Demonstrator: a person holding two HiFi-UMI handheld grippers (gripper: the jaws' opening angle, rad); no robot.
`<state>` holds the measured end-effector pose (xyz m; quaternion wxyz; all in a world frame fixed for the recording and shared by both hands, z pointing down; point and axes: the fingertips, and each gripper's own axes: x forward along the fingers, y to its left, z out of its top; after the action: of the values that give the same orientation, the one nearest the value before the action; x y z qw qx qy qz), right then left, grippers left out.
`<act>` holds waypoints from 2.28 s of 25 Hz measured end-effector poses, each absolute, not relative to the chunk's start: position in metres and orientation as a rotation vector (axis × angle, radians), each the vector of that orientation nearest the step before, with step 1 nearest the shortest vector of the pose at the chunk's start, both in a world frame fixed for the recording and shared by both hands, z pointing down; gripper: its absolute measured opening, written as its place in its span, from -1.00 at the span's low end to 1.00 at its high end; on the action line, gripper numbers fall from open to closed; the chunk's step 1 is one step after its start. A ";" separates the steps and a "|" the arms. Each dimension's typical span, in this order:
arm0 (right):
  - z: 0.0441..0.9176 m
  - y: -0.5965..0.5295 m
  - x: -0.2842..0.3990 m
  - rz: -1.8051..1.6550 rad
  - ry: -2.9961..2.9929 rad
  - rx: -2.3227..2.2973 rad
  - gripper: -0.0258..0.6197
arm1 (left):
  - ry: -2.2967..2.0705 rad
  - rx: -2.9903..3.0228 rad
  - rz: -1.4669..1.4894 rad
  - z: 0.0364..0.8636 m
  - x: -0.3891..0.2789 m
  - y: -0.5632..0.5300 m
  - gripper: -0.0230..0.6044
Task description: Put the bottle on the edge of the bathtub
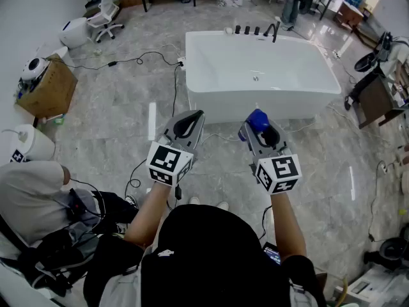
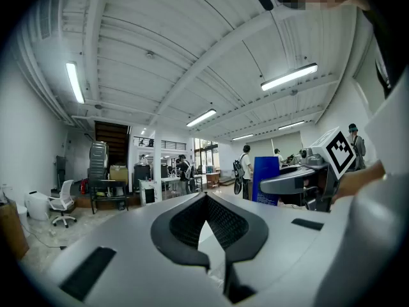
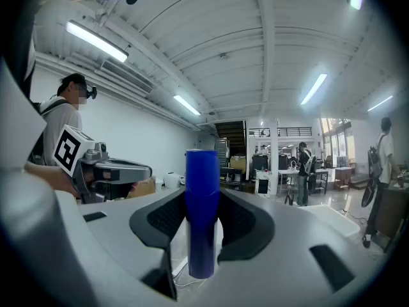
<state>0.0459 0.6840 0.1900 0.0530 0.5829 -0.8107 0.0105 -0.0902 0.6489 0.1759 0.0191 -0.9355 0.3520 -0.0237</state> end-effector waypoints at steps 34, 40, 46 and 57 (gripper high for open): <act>0.229 0.629 0.130 0.086 -2.509 1.729 -0.43 | 1.088 -2.897 -0.126 0.210 0.002 0.601 -0.89; 0.236 0.542 0.137 0.114 -2.500 1.731 -0.43 | 1.070 -2.919 -0.114 0.215 0.016 0.512 -0.89; 0.243 0.441 0.139 0.167 -2.491 1.715 -0.43 | 1.082 -2.933 -0.136 0.216 0.018 0.409 -0.89; 0.235 0.263 0.110 0.176 -2.485 1.698 -0.43 | 1.106 -2.970 -0.129 0.213 -0.011 0.231 -0.89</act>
<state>0.1103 0.2626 0.2345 0.0631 0.5621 -0.8226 0.0581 -0.0115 0.2311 0.2127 -0.0153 -0.9363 0.3485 -0.0405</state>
